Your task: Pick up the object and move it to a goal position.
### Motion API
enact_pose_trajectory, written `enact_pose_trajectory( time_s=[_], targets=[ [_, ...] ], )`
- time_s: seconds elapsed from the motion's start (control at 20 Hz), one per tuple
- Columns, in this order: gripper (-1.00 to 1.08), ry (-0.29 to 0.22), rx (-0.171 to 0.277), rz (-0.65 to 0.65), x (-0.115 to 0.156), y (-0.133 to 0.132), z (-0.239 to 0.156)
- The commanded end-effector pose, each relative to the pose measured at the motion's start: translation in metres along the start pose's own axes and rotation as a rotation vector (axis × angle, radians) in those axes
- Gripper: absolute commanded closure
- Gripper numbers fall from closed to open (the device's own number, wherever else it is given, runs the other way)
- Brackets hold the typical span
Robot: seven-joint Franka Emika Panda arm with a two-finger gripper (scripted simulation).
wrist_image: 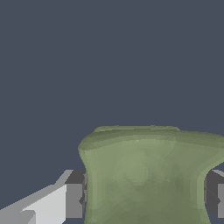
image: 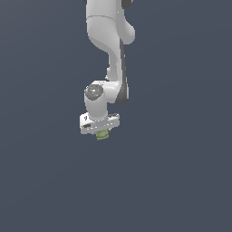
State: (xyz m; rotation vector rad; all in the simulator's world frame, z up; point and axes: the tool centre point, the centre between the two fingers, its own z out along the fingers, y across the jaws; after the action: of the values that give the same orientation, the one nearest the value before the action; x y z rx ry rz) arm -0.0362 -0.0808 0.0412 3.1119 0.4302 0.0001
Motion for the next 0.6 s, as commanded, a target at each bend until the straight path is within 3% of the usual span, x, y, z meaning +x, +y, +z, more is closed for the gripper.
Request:
enact_pose_trajectory(
  time_s=[0.0, 0.55],
  targets=[
    [1.08, 0.000, 0.000, 0.000, 0.0002, -0.0002, 0.0010],
    [1.08, 0.001, 0.000, 0.000, 0.0001, 0.0011, -0.0028]
  ],
)
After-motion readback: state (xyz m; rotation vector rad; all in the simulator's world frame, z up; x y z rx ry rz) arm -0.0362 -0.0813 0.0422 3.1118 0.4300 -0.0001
